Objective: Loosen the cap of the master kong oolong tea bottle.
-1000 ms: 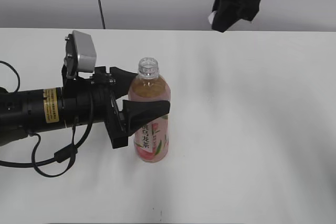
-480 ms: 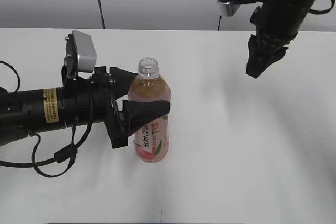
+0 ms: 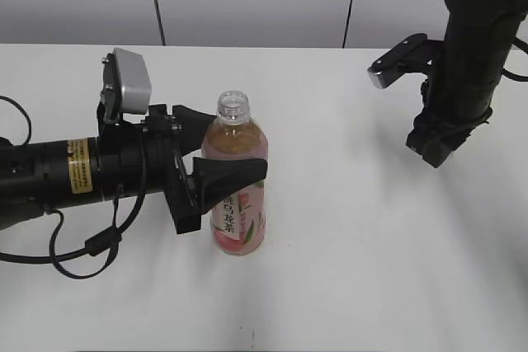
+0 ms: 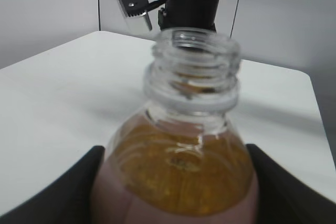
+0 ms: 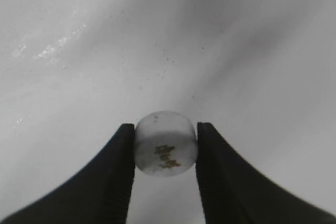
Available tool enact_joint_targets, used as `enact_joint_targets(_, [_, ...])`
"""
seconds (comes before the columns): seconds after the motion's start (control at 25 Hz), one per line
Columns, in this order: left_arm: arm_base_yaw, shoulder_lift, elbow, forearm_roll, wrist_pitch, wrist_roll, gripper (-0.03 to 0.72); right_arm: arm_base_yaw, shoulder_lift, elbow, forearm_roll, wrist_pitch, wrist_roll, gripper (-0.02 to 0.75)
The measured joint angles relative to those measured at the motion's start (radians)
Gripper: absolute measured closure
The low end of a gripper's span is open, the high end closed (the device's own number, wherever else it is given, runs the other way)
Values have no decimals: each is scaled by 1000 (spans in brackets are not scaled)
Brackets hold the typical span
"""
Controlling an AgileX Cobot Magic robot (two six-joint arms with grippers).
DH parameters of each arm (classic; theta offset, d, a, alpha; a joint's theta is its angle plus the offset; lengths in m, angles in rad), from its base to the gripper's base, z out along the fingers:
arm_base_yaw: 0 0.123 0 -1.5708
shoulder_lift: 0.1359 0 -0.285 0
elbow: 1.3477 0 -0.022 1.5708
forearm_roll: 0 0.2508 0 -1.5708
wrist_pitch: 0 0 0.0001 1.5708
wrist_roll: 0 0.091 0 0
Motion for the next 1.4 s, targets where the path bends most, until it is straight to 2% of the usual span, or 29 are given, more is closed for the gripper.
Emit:
enact_joint_targets(0.24, [0, 0, 0, 0, 0, 1, 223, -85, 25, 66, 62, -99, 38, 464])
enact_joint_targets(0.56, [0, 0, 0, 0, -1, 1, 223, -103, 28, 131, 121, -189, 88, 450])
enact_joint_targets(0.64, [0, 0, 0, 0, -1, 1, 223, -103, 29, 139, 137, -197, 90, 409])
enact_joint_targets(0.8, [0, 0, 0, 0, -1, 1, 223, -103, 29, 140, 159, -198, 108, 213])
enact_joint_targets(0.88, [0, 0, 0, 0, -1, 1, 223, -103, 29, 140, 160, -197, 128, 148])
enact_joint_targets(1.2, [0, 0, 0, -5, 0, 1, 223, -104, -37, 141, 164, -21, 215, 175])
enact_joint_targets(1.4, [0, 0, 0, -5, 0, 1, 223, -104, -198, 183, 164, 115, 248, 178])
